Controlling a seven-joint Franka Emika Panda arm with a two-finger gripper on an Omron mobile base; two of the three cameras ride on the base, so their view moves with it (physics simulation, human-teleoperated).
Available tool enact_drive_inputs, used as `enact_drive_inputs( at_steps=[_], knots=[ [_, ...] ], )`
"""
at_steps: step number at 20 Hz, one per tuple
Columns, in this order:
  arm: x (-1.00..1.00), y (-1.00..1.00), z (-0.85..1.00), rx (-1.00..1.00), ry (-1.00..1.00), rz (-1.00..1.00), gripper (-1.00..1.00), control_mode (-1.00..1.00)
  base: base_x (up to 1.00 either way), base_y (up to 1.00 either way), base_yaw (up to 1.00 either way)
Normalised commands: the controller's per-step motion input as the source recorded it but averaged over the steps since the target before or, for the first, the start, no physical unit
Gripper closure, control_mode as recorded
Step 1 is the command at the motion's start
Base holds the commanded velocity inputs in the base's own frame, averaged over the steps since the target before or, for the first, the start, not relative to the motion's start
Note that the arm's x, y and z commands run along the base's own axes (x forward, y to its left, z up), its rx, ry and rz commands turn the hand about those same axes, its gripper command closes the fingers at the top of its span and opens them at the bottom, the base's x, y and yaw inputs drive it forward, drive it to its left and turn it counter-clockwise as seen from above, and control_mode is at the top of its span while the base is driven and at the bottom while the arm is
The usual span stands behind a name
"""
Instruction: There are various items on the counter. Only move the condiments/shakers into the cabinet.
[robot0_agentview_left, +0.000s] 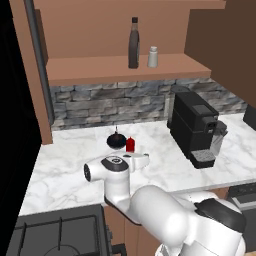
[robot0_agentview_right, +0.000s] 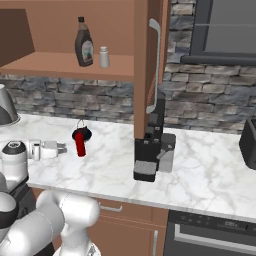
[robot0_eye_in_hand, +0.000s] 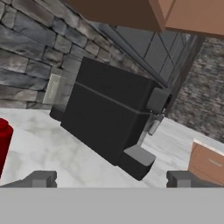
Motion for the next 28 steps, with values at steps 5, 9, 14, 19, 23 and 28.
enact_drive_inputs(
  at_steps=[5,9,14,19,23,28],
  knots=[
    [0.15,0.00,0.00,0.00,0.00,0.00,-1.00,-1.00,0.00,0.00,0.00],
    [0.07,0.00,0.00,0.00,0.00,0.00,-1.00,-1.00,0.00,0.00,0.00],
    [0.04,0.00,0.00,0.00,0.00,0.00,-1.00,-1.00,0.00,0.00,0.00],
    [0.10,0.00,0.00,0.00,0.00,0.00,-1.00,-1.00,0.00,0.00,0.00],
    [0.05,-0.02,0.00,0.00,0.00,0.00,-1.00,-1.00,0.00,0.00,0.00],
    [0.06,-0.04,0.00,0.00,0.00,0.00,-1.00,-1.00,0.00,0.00,0.00]
  ],
)
